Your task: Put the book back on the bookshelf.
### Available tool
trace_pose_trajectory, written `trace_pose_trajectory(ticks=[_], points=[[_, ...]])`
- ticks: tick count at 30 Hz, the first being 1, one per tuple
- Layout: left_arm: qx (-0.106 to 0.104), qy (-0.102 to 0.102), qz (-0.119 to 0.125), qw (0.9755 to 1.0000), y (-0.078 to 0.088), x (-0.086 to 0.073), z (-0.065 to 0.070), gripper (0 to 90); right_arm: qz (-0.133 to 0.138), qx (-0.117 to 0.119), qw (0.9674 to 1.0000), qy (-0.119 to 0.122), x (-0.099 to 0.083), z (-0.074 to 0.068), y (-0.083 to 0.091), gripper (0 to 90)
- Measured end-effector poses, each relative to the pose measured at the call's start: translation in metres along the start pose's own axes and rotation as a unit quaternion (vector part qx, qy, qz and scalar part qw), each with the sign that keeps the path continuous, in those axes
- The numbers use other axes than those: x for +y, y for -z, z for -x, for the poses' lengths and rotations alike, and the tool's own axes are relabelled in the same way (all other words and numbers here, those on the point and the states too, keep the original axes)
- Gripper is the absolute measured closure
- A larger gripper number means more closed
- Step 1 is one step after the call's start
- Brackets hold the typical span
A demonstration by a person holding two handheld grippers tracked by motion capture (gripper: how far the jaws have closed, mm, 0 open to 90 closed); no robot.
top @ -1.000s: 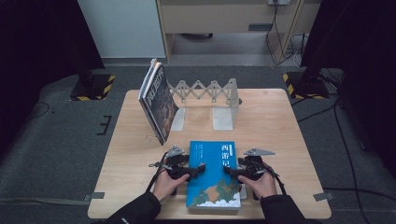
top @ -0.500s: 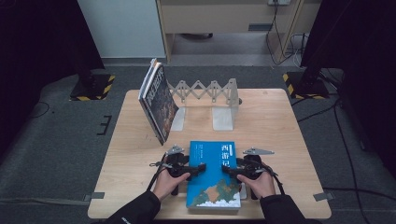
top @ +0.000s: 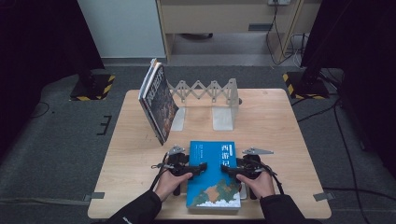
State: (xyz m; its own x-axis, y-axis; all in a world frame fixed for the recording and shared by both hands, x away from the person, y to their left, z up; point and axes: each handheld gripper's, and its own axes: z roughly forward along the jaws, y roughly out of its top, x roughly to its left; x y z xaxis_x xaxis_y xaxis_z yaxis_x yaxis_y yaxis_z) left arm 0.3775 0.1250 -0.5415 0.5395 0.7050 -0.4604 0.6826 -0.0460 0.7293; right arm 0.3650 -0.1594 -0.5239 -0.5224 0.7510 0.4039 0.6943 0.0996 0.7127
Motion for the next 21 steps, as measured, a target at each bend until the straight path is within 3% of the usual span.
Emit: trace_pose_trajectory(ticks=[13,21], points=[[-0.004,0.0,-0.008,1.0,0.0007,0.0019,-0.0013,0.0,-0.002,0.003,1.0,-0.005,0.0008,0.0018,-0.0018,15.8],[-0.011,0.017,-0.026,0.9995,0.0055,0.0061,-0.0051,7.0,-0.003,0.009,0.9999,-0.007,0.001,0.0034,-0.0035,14.6]])
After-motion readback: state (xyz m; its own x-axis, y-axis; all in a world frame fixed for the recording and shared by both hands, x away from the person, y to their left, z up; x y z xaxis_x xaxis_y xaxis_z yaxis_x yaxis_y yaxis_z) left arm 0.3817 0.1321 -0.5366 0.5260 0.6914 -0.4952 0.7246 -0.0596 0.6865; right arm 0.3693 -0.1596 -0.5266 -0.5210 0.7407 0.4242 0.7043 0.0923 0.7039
